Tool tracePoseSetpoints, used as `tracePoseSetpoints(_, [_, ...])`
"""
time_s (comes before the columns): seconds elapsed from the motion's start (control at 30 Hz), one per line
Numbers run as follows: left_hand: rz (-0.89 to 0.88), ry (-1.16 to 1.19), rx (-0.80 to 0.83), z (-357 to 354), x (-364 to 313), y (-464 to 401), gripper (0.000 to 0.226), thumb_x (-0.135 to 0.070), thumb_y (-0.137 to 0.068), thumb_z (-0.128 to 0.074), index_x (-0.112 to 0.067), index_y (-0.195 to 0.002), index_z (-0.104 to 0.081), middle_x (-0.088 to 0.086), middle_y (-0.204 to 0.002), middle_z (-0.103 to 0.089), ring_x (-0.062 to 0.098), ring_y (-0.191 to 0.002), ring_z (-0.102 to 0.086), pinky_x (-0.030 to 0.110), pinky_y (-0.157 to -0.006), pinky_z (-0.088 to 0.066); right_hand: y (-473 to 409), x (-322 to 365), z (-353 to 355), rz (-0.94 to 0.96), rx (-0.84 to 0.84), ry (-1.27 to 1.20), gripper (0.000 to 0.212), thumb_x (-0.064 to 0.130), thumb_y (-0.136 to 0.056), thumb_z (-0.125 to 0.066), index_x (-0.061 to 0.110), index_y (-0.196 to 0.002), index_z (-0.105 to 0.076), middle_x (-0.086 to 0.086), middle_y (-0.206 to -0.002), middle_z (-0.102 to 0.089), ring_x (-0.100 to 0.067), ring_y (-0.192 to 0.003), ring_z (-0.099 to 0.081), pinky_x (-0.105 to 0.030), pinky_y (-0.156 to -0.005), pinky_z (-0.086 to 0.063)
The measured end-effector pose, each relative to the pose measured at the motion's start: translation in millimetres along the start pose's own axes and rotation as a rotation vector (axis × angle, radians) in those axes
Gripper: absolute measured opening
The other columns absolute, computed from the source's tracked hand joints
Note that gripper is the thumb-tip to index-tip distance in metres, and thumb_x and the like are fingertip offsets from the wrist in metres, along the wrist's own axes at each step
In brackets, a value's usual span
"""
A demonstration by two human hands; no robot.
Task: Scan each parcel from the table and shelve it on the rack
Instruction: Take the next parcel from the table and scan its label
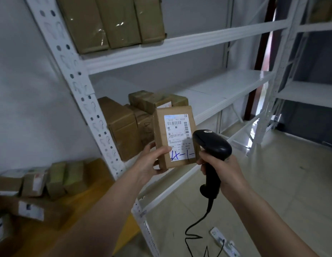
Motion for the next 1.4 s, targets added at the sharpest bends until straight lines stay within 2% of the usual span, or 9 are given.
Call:
tracePoseSetpoints(0.2, [-0.044, -0.032, 0.041, -30.5, -33.2, -46.9, 0.060, -0.029, -0.079, -0.077, -0.022, -0.131, -0.049, 0.005, -0.114, -0.068, 0.023, -0.102, -0.064, 0.046, -0.081, -0.058, -42.4, 24.4, 9.4, 0.081, -0.071, 0.005, 0.006, 0.004, -0.082, -0.068, 0.003, -0.077, -0.067, -0.017, -0.070, -0.063, -0.021, -0.053, -0.050, -0.031, -0.055, -0.043])
tracePoseSetpoints(0.4, [-0.043, -0.065, 0.079, -59.6, -62.0, -88.3, 0.069, -0.026, -0.074, -0.082, -0.022, -0.133, -0.046, 0.006, -0.125, -0.060, 0.024, -0.108, -0.061, 0.041, -0.070, -0.059, -77.4, 46.2, 17.2, 0.149, -0.126, 0.004, 0.004, 0.005, -0.084, -0.067, 0.002, -0.086, -0.067, -0.015, -0.070, -0.064, -0.022, -0.056, -0.050, -0.031, -0.056, -0.044])
tracePoseSetpoints(0.53, [-0.076, -0.096, 0.082, -80.8, -79.7, -109.5, 0.067, -0.019, -0.075, -0.080, -0.020, -0.132, -0.046, 0.005, -0.124, -0.060, 0.021, -0.104, -0.061, 0.049, -0.083, -0.056, -102.3, 53.6, 25.1, 0.167, -0.137, -0.001, 0.010, 0.006, -0.085, -0.067, 0.001, -0.093, -0.066, -0.015, -0.070, -0.063, -0.023, -0.058, -0.050, -0.032, -0.057, -0.045])
tracePoseSetpoints(0.67, [-0.136, -0.180, 0.081, -106.9, -101.4, -126.6, 0.069, -0.017, -0.076, -0.080, -0.019, -0.133, -0.041, -0.002, -0.107, -0.062, 0.016, -0.091, -0.063, 0.048, -0.088, -0.054, -135.1, 61.1, 36.1, 0.186, -0.120, -0.025, 0.014, 0.004, -0.085, -0.065, 0.000, -0.099, -0.064, -0.012, -0.068, -0.063, -0.020, -0.057, -0.052, -0.031, -0.056, -0.045])
tracePoseSetpoints(0.73, [-0.204, -0.290, 0.046, -118.6, -114.9, -135.9, 0.080, -0.025, -0.071, -0.083, -0.021, -0.137, -0.038, -0.004, -0.109, -0.062, 0.018, -0.093, -0.065, 0.043, -0.086, -0.056, -154.5, 65.3, 42.5, 0.190, -0.109, -0.022, 0.015, 0.004, -0.085, -0.065, 0.000, -0.100, -0.065, -0.012, -0.067, -0.062, -0.020, -0.056, -0.053, -0.031, -0.055, -0.045])
tracePoseSetpoints(0.87, [-0.275, -0.545, -0.037, -148.9, -137.8, -158.1, 0.102, -0.039, -0.072, -0.080, -0.029, -0.150, -0.016, -0.005, -0.121, -0.048, 0.018, -0.105, -0.057, 0.032, -0.086, -0.049, -195.6, 73.2, 58.5, 0.192, -0.082, -0.009, 0.011, 0.003, -0.084, -0.065, 0.000, -0.094, -0.065, -0.013, -0.066, -0.062, -0.020, -0.055, -0.054, -0.032, -0.057, -0.045])
tracePoseSetpoints(1.0, [-0.332, -0.828, -0.247, -176.2, -161.7, -193.8, 0.109, -0.054, -0.065, -0.076, -0.028, -0.150, -0.015, 0.006, -0.143, -0.036, 0.027, -0.131, -0.041, 0.038, -0.102, -0.043, -235.0, 80.2, 78.3, 0.163, -0.058, -0.022, 0.003, 0.001, -0.083, -0.066, -0.001, -0.082, -0.064, -0.017, -0.068, -0.060, -0.024, -0.057, -0.051, -0.035, -0.058, -0.043])
tracePoseSetpoints(1.13, [-0.233, -0.968, -0.418, -190.0, -179.9, -233.1, 0.108, -0.064, -0.071, -0.066, -0.021, -0.153, -0.011, 0.016, -0.153, -0.026, 0.034, -0.140, -0.028, 0.040, -0.107, -0.034, -273.4, 74.6, 95.8, 0.062, -0.009, -0.033, 0.002, 0.004, -0.084, -0.067, 0.004, -0.082, -0.066, -0.013, -0.068, -0.066, -0.021, -0.057, -0.053, -0.034, -0.059, -0.045])
tracePoseSetpoints(1.4, [0.026, -1.284, -0.554, -196.8, -185.6, -293.0, 0.108, -0.078, -0.075, -0.047, -0.022, -0.156, -0.003, 0.021, -0.151, -0.024, 0.039, -0.136, -0.033, 0.041, -0.105, -0.037, -330.9, 59.8, 107.4, -0.028, 0.103, -0.032, 0.003, 0.003, -0.084, -0.067, 0.003, -0.081, -0.066, -0.013, -0.066, -0.064, -0.021, -0.053, -0.050, -0.031, -0.056, -0.044])
Point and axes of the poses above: each hand's wrist, its own y-axis away from the middle knuckle, its own z-axis out of the back of the hand, x = y × z, the point moved 5 cm from there along -y, towards the middle knuckle
